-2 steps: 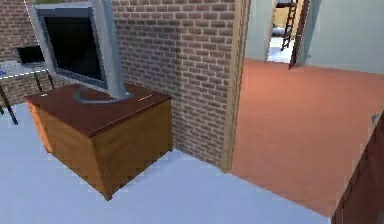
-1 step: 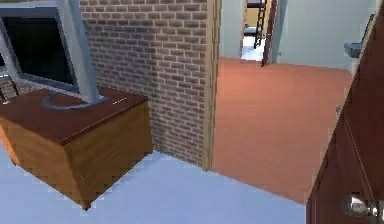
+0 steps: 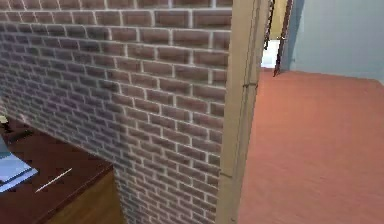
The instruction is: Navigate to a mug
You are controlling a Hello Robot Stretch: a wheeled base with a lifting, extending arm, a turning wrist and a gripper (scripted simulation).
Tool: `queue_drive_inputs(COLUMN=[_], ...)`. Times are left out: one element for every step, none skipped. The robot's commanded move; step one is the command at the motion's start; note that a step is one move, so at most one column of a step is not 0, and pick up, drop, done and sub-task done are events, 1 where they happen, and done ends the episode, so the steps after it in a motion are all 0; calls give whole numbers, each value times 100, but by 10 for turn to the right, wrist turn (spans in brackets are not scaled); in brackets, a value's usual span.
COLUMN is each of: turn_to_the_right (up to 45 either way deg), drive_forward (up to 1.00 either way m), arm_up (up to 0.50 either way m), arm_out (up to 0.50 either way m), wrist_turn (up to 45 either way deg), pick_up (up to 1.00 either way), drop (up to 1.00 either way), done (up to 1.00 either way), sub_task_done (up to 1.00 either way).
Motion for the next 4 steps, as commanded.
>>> queue_drive_inputs(turn_to_the_right=[450,210,0,-450], drive_forward=[0,0,45,0], arm_up=[0,0,0,0], arm_out=[0,0,0,0], wrist_turn=[0,0,0,0], pick_up=[0,0,0,0], drop=[0,0,0,0], done=[0,0,0,0], sub_task_done=[0,0,0,0])
